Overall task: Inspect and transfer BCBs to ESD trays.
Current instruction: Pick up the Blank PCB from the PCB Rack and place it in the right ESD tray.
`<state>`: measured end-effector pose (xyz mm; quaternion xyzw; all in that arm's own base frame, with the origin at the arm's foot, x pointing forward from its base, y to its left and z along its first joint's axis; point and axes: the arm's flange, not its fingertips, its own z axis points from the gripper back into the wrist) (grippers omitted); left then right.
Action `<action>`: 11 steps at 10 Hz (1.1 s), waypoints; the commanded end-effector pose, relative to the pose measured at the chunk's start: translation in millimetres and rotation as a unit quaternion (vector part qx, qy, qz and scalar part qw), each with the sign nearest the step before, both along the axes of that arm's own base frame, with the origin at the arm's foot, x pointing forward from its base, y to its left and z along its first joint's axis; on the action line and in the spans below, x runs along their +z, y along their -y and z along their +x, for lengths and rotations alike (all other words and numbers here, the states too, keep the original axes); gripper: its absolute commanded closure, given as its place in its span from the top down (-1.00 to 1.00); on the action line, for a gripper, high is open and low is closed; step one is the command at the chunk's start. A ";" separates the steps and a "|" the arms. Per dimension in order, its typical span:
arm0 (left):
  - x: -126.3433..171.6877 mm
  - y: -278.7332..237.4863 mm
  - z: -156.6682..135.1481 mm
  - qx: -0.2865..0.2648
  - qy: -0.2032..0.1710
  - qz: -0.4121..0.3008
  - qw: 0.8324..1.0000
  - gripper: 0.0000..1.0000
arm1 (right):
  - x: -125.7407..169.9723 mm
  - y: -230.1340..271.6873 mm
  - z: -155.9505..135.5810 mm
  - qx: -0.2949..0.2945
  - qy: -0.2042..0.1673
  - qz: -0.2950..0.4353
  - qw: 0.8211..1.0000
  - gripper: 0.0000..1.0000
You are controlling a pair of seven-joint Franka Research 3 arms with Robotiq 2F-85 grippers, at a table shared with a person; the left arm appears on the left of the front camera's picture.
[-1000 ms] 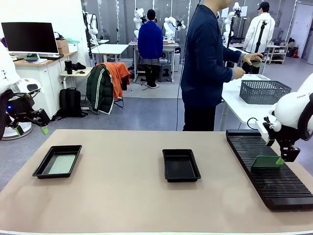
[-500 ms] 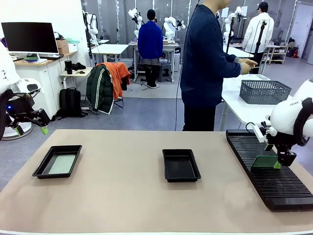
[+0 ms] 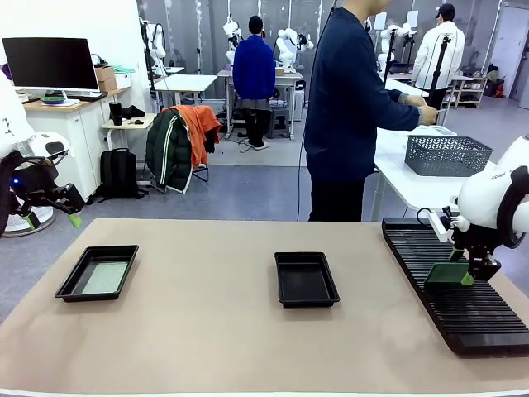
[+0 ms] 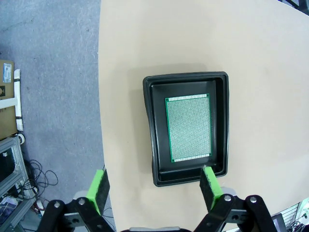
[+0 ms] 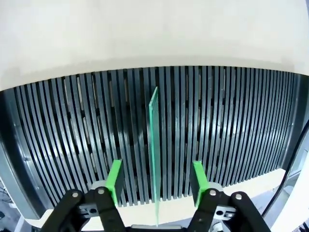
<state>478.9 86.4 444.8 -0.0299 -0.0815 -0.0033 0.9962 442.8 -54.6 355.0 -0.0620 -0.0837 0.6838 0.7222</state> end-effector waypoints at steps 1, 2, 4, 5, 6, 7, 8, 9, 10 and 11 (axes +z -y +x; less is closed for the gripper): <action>-2.6 0.6 -0.8 0.001 0.003 0.000 1.000 1.00 | -6.5 2.1 -4.4 -0.004 0.013 0.003 1.000 0.30; -2.6 0.6 -0.8 0.001 0.003 0.000 1.000 1.00 | -7.2 2.2 -5.4 -0.004 0.013 0.005 1.000 0.26; -2.6 0.6 -0.8 0.001 0.003 0.000 1.000 1.00 | -7.4 4.0 -7.8 -0.005 0.016 0.009 1.000 0.08; -2.6 0.6 -0.8 0.001 0.003 0.000 1.000 1.00 | -7.0 4.6 -8.5 -0.005 0.017 0.011 1.000 -0.05; -2.6 0.6 -0.8 0.001 0.003 0.000 1.000 1.00 | -6.3 4.3 -9.2 -0.006 0.019 0.012 1.000 -0.09; -2.6 0.6 -0.8 0.001 0.003 0.000 1.000 1.00 | -6.0 3.8 -9.6 -0.005 0.021 0.015 1.000 -0.22; -2.6 0.6 -0.8 0.001 0.003 0.000 1.000 1.00 | -5.2 3.5 -9.7 -0.004 0.023 0.020 1.000 -0.26; -2.6 0.6 -0.8 0.001 0.003 0.000 1.000 1.00 | -6.4 2.5 -9.3 -0.001 0.021 0.022 1.000 -0.39; -2.6 0.6 -0.8 0.001 0.003 0.000 1.000 1.00 | -7.6 1.8 -8.4 -0.002 0.021 0.025 0.999 -0.44; -2.6 0.6 -0.8 0.001 0.003 0.000 1.000 1.00 | -7.3 1.1 -8.2 -0.002 0.022 0.027 0.999 -0.57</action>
